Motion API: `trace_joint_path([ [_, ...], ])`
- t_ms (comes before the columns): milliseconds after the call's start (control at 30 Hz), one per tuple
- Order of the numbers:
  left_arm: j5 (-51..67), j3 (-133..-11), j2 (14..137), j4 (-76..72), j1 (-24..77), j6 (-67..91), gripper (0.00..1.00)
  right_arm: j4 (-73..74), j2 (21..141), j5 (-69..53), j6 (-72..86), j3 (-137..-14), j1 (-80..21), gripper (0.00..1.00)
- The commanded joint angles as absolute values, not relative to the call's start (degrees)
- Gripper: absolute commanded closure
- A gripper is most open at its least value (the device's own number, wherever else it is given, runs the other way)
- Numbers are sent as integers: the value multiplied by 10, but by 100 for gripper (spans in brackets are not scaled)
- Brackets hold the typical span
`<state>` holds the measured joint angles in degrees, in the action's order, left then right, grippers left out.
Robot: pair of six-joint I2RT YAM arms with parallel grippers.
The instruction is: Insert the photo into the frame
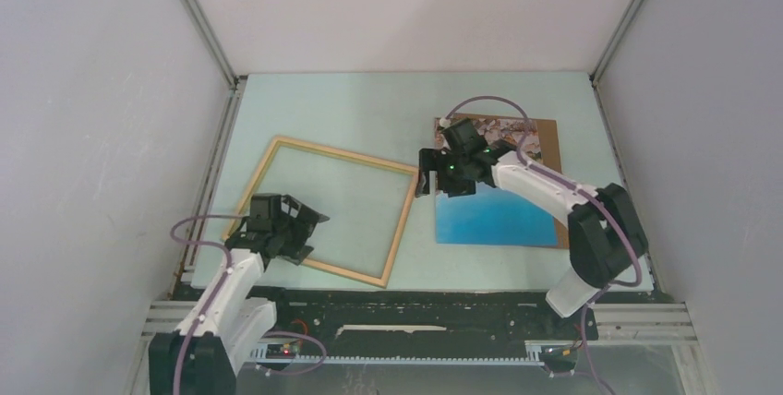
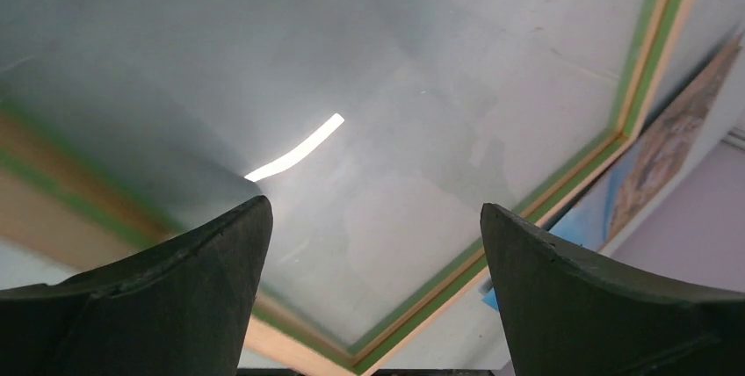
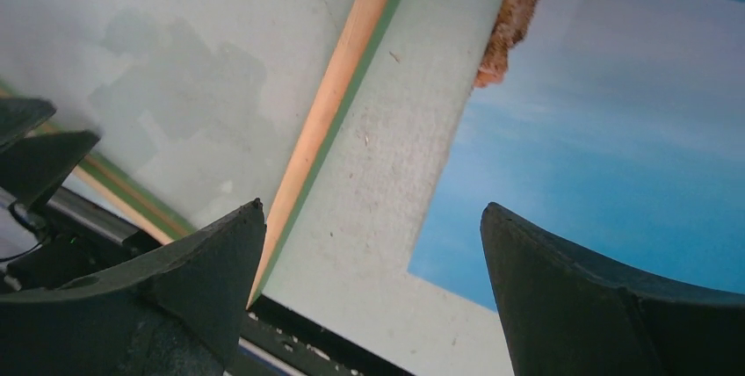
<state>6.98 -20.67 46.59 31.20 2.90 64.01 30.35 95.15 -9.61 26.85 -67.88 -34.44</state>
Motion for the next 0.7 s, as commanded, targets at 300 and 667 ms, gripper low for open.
trace_joint_path([
  [300,117,-325,660,159,40,537,0,313,781,-156,234,-563,-220,0],
  [667,238,-365,601,62,234,439,0,335,692,-167,234,-502,-139,0],
])
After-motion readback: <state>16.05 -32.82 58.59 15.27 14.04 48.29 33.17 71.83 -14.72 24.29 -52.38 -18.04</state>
